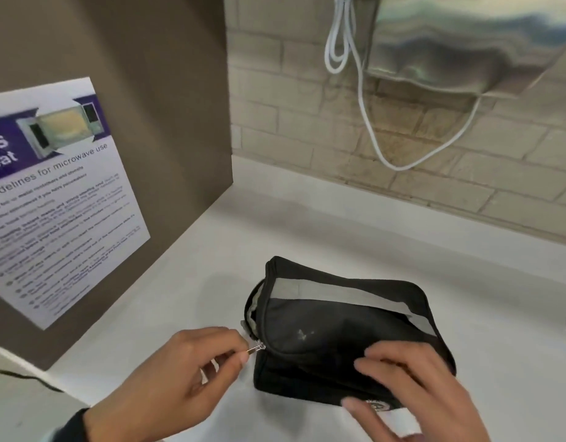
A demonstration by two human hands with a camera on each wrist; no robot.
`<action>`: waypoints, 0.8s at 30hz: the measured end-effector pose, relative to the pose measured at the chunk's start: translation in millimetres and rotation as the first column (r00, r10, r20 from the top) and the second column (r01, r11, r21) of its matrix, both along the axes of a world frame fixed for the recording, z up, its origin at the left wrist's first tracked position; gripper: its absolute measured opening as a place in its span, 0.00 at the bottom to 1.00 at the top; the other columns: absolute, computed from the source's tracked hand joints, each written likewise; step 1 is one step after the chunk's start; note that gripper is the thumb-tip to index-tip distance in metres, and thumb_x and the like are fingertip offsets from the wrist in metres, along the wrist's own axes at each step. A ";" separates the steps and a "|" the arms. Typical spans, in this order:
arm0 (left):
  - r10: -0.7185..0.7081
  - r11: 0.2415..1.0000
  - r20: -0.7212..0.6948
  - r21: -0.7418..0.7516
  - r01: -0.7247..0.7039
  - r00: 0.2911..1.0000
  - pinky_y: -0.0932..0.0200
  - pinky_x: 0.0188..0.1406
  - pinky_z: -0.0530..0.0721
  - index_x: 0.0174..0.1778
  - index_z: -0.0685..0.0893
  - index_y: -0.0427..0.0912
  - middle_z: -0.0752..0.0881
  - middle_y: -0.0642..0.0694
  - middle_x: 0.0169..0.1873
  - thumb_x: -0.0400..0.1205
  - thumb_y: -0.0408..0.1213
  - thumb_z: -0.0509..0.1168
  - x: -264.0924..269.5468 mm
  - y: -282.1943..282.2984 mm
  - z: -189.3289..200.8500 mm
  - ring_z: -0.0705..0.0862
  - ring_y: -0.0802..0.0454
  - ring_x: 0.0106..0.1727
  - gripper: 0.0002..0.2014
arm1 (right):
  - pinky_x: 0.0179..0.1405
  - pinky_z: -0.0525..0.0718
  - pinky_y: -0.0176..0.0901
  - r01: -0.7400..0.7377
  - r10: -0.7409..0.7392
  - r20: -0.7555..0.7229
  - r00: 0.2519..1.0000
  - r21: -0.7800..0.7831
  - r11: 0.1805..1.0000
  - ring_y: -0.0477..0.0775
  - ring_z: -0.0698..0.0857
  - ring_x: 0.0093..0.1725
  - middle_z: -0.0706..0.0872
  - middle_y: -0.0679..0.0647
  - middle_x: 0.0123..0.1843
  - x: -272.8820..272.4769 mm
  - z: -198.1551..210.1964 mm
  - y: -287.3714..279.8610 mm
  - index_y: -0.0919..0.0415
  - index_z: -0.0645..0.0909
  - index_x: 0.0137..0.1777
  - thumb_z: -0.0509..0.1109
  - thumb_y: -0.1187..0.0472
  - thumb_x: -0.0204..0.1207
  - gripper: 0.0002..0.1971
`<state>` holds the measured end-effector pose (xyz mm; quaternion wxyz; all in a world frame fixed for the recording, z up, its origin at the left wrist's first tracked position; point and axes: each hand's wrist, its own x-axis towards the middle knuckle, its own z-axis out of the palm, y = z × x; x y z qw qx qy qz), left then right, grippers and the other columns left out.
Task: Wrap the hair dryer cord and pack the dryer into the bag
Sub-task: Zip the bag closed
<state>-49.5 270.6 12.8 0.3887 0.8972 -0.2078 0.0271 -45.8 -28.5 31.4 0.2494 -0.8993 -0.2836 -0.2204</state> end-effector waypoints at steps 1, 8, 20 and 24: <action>-0.007 1.000 -0.002 -0.017 0.007 1.000 0.75 0.24 0.74 0.39 0.81 0.57 0.84 0.56 0.33 0.83 0.40 0.65 0.3 0.6 0.0 0.83 0.54 0.32 0.08 | 0.44 0.81 0.38 -0.044 0.043 0.034 0.998 0.018 0.999 0.52 0.85 0.42 0.89 0.52 0.46 0.4 -5.4 20.1 0.57 0.92 0.45 0.81 0.48 0.65 0.14; -0.020 0.997 0.061 -0.079 0.025 0.998 0.71 0.28 0.80 0.41 0.81 0.55 0.82 0.57 0.33 0.83 0.44 0.62 2.4 5.0 -2.0 0.82 0.57 0.30 0.07 | 0.31 0.80 0.50 0.034 -0.042 0.260 0.965 0.035 0.999 0.59 0.82 0.34 0.90 0.56 0.37 18.8 -34.6 95.7 0.59 0.92 0.40 0.83 0.54 0.65 0.10; 0.152 0.982 0.130 -0.134 -0.135 0.980 0.72 0.26 0.77 0.40 0.82 0.57 0.82 0.61 0.32 0.83 0.42 0.64 23.7 8.1 -11.9 0.81 0.59 0.31 0.06 | 0.34 0.70 0.41 0.088 -0.029 0.290 0.957 -0.195 0.977 0.49 0.72 0.33 0.84 0.43 0.26 9.6 -19.9 97.1 0.51 0.84 0.24 0.80 0.59 0.55 0.07; 0.162 0.978 0.143 -0.157 -0.139 0.976 0.67 0.31 0.82 0.41 0.84 0.56 0.84 0.62 0.33 0.82 0.42 0.65 40.8 8.3 -12.9 0.82 0.60 0.33 0.06 | 0.38 0.68 0.39 0.092 -0.019 0.257 0.966 -0.274 0.957 0.47 0.70 0.35 0.80 0.42 0.24 1.2 -14.8 94.4 0.50 0.81 0.22 0.73 0.58 0.55 0.05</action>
